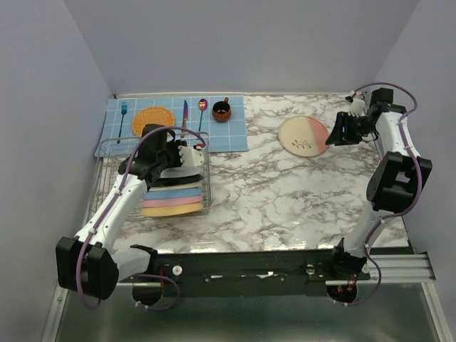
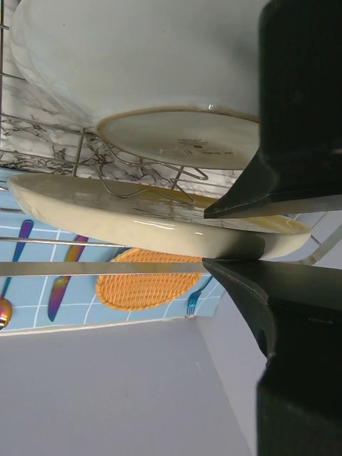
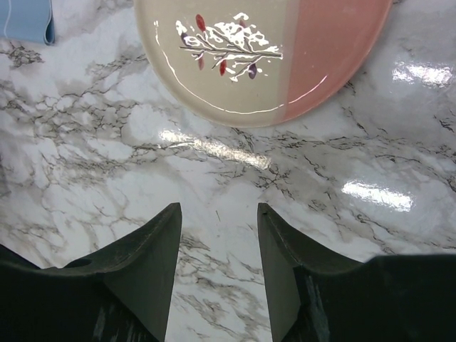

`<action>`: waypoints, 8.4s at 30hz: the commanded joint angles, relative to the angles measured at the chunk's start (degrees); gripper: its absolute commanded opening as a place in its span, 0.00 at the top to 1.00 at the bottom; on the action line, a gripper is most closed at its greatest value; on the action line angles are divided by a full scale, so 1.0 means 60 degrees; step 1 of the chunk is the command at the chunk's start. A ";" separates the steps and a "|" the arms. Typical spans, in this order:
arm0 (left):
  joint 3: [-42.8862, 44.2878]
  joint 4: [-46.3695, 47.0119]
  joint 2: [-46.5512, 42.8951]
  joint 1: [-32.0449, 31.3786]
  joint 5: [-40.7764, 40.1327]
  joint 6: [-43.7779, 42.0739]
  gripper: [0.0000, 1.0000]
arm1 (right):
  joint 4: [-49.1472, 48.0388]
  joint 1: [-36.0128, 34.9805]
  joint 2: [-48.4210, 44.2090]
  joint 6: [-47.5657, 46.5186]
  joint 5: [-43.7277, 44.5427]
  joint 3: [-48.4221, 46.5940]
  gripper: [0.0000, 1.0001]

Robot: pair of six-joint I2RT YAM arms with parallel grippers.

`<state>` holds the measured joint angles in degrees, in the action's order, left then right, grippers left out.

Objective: Unload the plates from the dish rack
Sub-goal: Unload the plate from the dish rack, then place the plate at the center of the board.

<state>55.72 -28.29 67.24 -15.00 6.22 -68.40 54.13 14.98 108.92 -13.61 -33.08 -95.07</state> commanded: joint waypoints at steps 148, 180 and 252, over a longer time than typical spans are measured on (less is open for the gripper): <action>0.7544 -0.4997 0.1010 -0.1659 0.4355 0.5264 1.00 | -0.1008 -0.8063 -0.3842 -0.3108 -0.0713 0.0653 0.99; 0.4849 -0.3195 -0.0997 -0.1659 0.2626 0.4779 0.32 | -0.1786 -0.3013 -0.1266 0.0288 -0.1603 -0.1117 0.99; 0.3164 -0.3692 -0.1715 -0.1659 0.2582 0.4369 0.36 | -0.2870 0.0301 0.3218 0.2663 -0.4037 -0.1177 0.80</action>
<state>75.33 -49.45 58.06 -24.95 22.46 -41.87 37.47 16.36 128.27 3.38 -55.33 -101.16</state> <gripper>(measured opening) 0.646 0.265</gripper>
